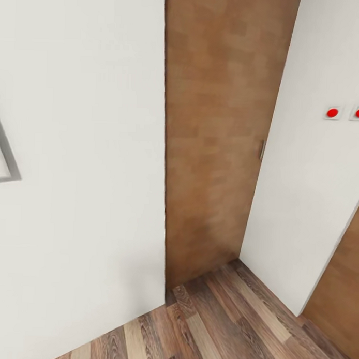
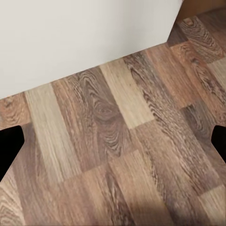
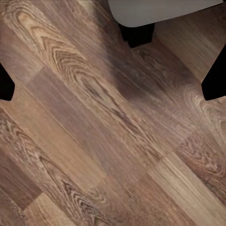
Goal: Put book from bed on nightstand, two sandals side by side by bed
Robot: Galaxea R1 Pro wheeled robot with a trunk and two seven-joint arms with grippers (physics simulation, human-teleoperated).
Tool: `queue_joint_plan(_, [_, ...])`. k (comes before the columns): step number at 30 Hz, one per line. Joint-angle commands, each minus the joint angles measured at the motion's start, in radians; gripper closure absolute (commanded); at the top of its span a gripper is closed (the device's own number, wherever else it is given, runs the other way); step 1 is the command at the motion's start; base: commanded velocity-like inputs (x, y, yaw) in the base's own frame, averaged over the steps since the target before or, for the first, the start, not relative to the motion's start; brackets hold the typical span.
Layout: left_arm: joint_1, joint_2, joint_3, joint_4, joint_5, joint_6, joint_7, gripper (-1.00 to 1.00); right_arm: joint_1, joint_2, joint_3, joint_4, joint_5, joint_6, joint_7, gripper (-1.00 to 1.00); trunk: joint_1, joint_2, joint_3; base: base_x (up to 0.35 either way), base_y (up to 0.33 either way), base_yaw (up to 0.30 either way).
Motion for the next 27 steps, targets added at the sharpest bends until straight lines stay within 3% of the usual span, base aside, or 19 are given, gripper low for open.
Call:
queue_joint_plan(1, [0.000, 0.000, 0.000, 0.000, 0.003, -0.002, 0.000, -1.00, -0.001, 0.000, -0.001, 0.001, 0.000, -0.003, -0.001, -1.00, 0.000, 0.000, -0.001, 0.162, 0.000, 0.292])
queue_joint_plan(12, [0.000, 0.000, -0.001, 0.000, 0.001, -0.002, 0.000, -1.00, -0.001, 0.002, -0.001, 0.001, 0.000, -0.003, -0.001, -1.00, 0.000, 0.000, -0.001, 0.126, 0.000, 0.292])
queue_joint_plan(27, [0.000, 0.000, -0.001, 0.000, 0.001, -0.002, 0.000, -1.00, -0.001, 0.002, -0.003, 0.002, -0.001, -0.003, -0.001, -1.00, 0.000, 0.000, -0.001, 0.009, 0.000, 0.292])
